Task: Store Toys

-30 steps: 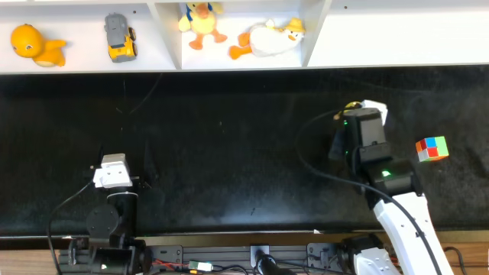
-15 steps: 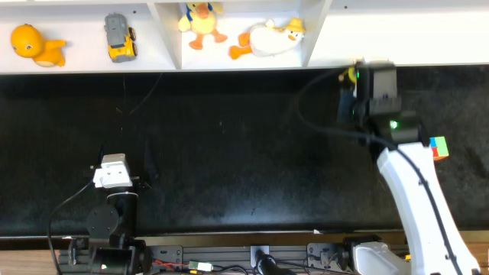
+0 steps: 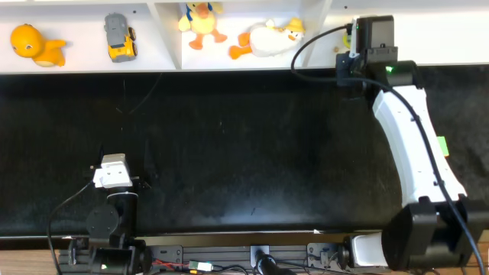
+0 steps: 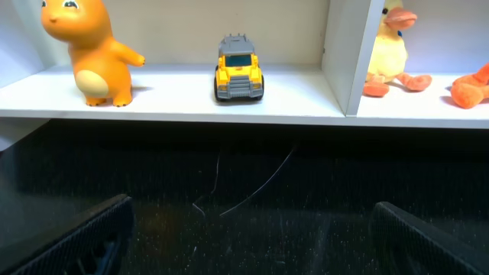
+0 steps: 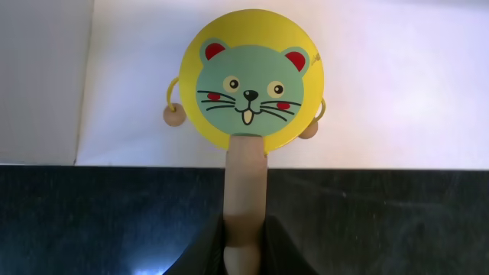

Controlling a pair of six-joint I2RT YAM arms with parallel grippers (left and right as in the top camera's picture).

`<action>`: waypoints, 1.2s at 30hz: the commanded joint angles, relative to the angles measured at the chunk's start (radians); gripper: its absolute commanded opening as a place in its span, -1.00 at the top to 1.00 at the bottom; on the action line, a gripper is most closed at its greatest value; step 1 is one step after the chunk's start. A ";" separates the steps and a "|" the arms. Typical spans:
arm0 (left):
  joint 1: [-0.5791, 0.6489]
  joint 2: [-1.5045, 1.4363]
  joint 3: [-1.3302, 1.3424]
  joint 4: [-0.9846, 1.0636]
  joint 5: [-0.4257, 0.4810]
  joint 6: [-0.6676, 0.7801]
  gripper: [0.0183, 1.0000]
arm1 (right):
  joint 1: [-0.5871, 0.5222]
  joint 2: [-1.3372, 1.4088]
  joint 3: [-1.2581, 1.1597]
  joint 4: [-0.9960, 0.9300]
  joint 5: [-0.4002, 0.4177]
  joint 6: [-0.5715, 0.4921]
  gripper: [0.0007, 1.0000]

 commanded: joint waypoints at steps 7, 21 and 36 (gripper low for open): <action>0.004 -0.009 -0.003 0.000 -0.007 0.012 -1.00 | -0.016 0.076 0.043 0.066 -0.035 -0.079 0.68; 0.004 -0.009 -0.003 0.000 -0.007 0.012 -1.00 | -0.046 0.180 0.045 0.214 -0.150 -0.079 0.64; 0.004 -0.009 -0.003 0.000 -0.007 0.012 -1.00 | -0.046 0.262 0.045 0.337 -0.238 -0.079 0.58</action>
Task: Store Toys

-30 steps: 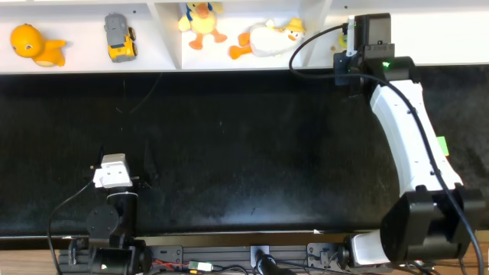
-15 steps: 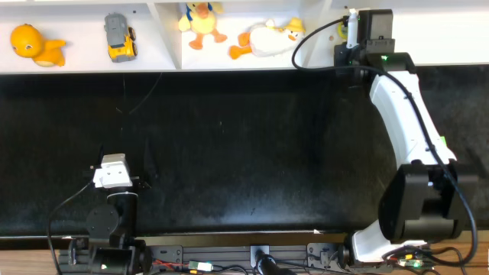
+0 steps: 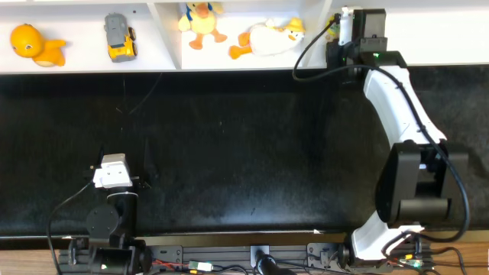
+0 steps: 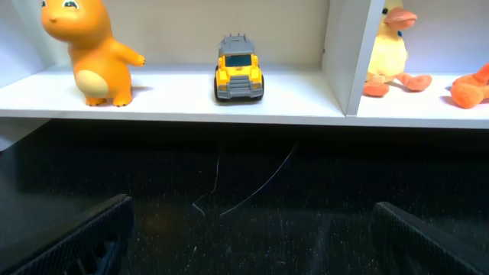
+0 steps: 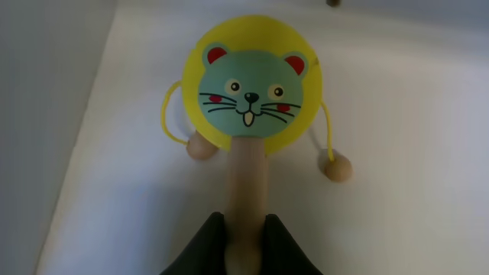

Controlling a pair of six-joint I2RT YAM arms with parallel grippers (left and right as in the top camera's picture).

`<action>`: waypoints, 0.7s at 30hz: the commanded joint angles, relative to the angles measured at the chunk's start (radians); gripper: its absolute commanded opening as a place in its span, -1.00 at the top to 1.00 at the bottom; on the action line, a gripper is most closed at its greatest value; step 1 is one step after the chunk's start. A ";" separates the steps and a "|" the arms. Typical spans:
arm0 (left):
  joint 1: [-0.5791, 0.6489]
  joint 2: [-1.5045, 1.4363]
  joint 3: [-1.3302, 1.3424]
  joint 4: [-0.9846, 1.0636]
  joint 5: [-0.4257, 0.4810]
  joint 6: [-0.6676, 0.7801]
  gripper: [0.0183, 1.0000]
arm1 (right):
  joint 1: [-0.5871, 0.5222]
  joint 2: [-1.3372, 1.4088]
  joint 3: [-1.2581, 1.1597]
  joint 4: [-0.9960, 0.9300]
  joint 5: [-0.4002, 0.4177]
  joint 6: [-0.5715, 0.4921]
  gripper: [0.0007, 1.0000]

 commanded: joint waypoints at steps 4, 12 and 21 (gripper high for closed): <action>0.004 -0.009 -0.003 0.000 -0.007 0.012 -1.00 | -0.006 0.024 0.034 0.017 -0.043 0.000 0.38; 0.004 -0.009 -0.003 0.000 -0.007 0.012 -1.00 | 0.009 0.018 0.034 -0.003 -0.046 0.008 -0.25; 0.004 -0.009 -0.003 0.000 -0.007 0.012 -1.00 | 0.032 -0.079 0.033 -0.186 0.068 0.006 -0.65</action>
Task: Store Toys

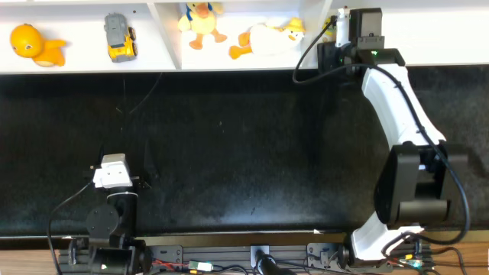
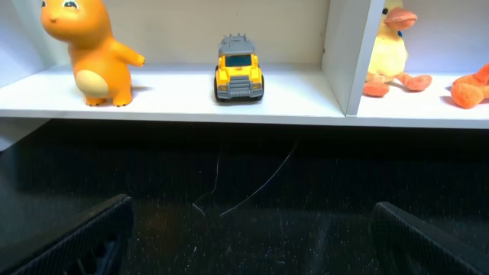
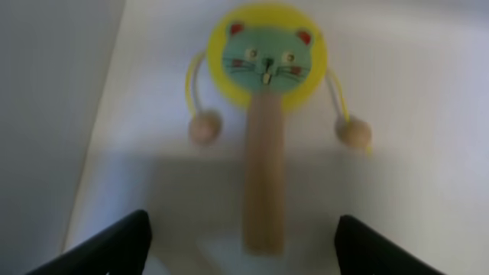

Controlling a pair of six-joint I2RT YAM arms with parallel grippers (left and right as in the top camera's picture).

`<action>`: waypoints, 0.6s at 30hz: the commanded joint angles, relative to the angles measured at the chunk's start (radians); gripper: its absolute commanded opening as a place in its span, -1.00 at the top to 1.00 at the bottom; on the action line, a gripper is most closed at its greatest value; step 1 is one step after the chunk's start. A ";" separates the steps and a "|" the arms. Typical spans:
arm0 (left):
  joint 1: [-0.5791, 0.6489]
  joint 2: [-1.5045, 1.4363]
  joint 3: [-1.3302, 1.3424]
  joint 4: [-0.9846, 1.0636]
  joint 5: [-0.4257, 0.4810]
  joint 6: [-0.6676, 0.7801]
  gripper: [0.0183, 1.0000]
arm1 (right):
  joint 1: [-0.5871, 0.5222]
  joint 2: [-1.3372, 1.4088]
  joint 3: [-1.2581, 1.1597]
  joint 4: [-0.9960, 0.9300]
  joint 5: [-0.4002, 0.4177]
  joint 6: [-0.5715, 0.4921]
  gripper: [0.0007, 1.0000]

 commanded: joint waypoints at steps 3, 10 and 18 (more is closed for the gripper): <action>0.004 -0.009 -0.003 0.000 -0.007 0.012 -0.99 | 0.016 -0.109 0.007 -0.137 0.086 -0.004 -0.68; 0.004 -0.009 -0.003 0.000 -0.007 0.012 -1.00 | 0.016 -0.225 -0.074 -0.213 0.138 -0.006 -0.99; 0.004 -0.009 -0.003 0.000 -0.007 0.012 -1.00 | 0.016 -0.639 -0.477 -0.238 0.137 0.009 -1.00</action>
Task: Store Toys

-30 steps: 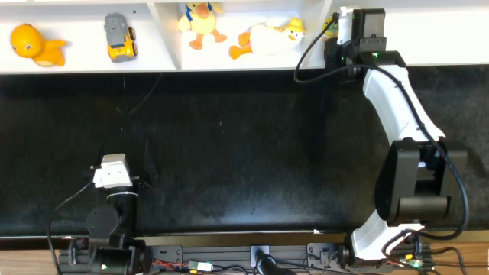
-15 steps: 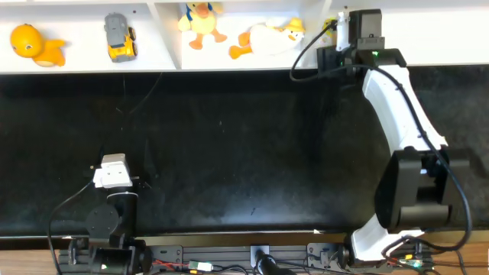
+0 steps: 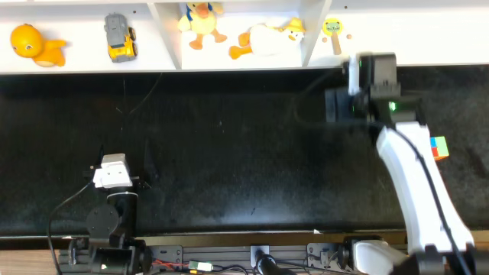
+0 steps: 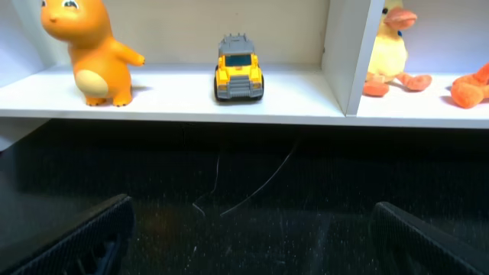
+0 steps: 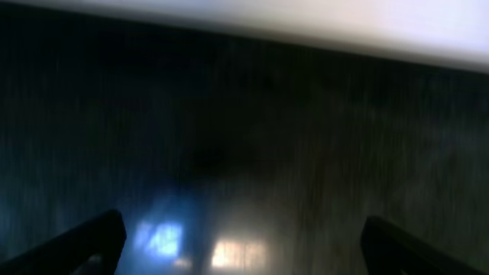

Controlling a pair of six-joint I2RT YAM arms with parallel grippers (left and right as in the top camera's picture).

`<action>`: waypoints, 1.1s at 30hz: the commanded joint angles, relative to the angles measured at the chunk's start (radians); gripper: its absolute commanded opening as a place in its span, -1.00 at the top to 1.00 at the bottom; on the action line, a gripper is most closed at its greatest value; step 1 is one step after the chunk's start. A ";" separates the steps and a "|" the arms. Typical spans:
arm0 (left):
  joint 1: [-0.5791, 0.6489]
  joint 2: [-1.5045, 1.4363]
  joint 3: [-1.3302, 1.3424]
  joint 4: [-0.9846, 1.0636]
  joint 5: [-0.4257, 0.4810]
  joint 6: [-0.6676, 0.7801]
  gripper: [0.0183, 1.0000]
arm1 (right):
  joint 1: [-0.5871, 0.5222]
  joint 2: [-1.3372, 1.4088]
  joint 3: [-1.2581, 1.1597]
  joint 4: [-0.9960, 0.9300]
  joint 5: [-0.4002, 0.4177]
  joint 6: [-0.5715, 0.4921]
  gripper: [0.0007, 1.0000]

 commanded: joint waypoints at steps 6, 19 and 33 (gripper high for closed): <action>0.004 -0.009 -0.003 0.000 -0.008 0.012 -1.00 | 0.005 -0.401 -0.323 -0.078 0.011 0.007 -0.99; 0.004 -0.009 -0.003 0.001 -0.008 0.012 -1.00 | 0.005 -0.399 -0.332 -0.077 0.011 0.007 -0.99; 0.004 -0.009 -0.003 0.000 -0.008 0.012 -1.00 | -0.019 -0.397 -0.332 -0.021 -0.009 0.007 -0.99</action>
